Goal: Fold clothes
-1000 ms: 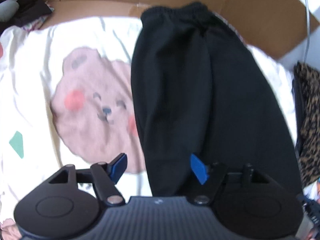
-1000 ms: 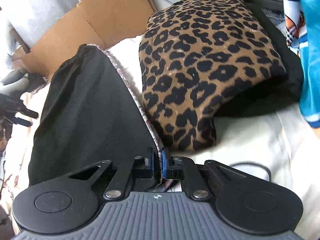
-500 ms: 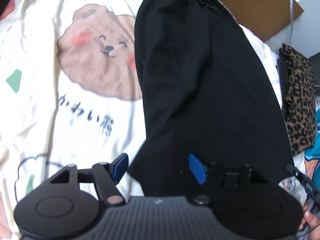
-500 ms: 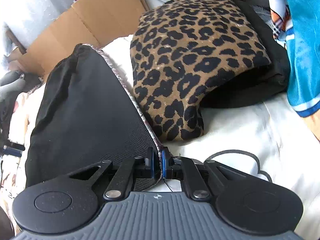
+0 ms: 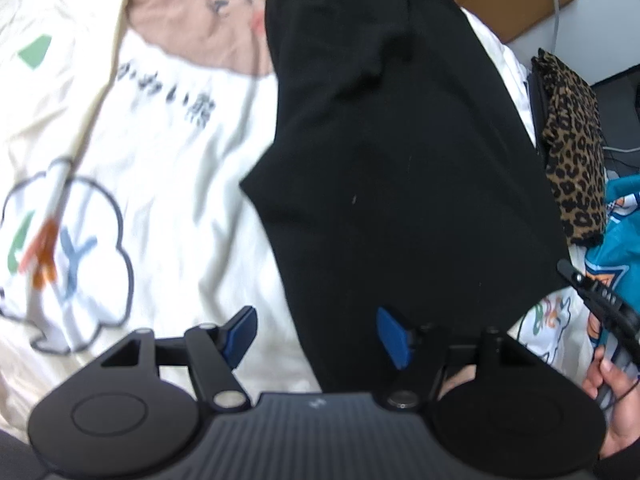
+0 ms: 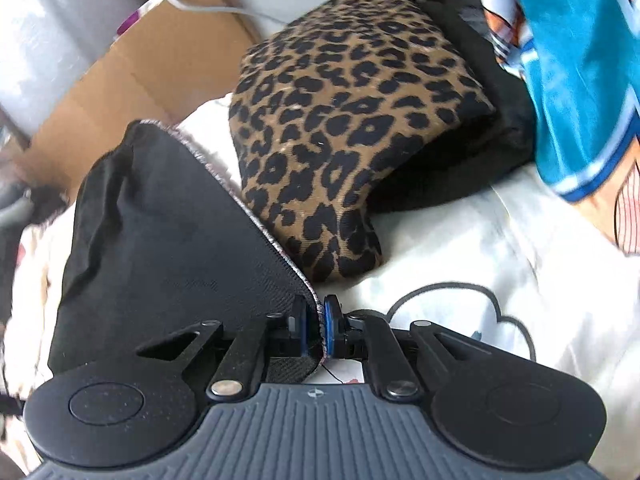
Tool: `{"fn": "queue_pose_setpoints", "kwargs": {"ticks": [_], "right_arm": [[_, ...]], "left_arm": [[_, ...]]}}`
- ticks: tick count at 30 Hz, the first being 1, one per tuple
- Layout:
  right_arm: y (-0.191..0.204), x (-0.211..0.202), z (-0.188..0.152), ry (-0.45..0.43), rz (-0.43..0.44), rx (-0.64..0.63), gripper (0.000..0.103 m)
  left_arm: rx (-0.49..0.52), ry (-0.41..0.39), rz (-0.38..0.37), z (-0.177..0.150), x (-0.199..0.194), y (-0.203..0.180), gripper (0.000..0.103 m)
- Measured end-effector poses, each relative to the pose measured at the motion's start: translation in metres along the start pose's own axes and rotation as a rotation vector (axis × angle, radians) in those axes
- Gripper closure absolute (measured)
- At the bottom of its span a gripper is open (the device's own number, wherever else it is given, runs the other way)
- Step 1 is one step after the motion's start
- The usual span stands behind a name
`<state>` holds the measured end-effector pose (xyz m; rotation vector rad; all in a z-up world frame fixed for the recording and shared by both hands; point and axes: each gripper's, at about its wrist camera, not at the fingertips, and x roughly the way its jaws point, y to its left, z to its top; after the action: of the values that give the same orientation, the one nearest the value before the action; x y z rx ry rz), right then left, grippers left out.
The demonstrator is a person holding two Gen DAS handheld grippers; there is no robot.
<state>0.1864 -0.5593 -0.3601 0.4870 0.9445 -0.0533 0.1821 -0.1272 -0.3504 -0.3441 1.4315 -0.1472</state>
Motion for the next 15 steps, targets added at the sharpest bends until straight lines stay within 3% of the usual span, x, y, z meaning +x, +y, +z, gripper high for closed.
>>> {"fn": "queue_pose_setpoints", "kwargs": {"ticks": [2,4,8,10,15], "right_arm": [[-0.002,-0.003,-0.002,-0.014,-0.012,0.035,0.080],[-0.001,-0.009,-0.005,-0.035,-0.013,0.055,0.056],[0.001,-0.010,-0.010,-0.034,-0.006,0.066,0.053],[0.001,-0.007,-0.012,-0.024,-0.004,0.078,0.053],[-0.001,-0.002,-0.014,-0.008,0.001,0.098,0.053]], "left_arm": [[-0.016,0.007,0.001,-0.009,-0.001,0.003,0.035],[-0.045,0.010,-0.019,-0.015,-0.001,0.007,0.035],[-0.117,0.012,-0.083,-0.023,0.002,0.017,0.036],[-0.152,0.013,-0.114,-0.027,0.003,0.022,0.043],[-0.242,0.016,-0.194,-0.038,0.007,0.035,0.050]]}}
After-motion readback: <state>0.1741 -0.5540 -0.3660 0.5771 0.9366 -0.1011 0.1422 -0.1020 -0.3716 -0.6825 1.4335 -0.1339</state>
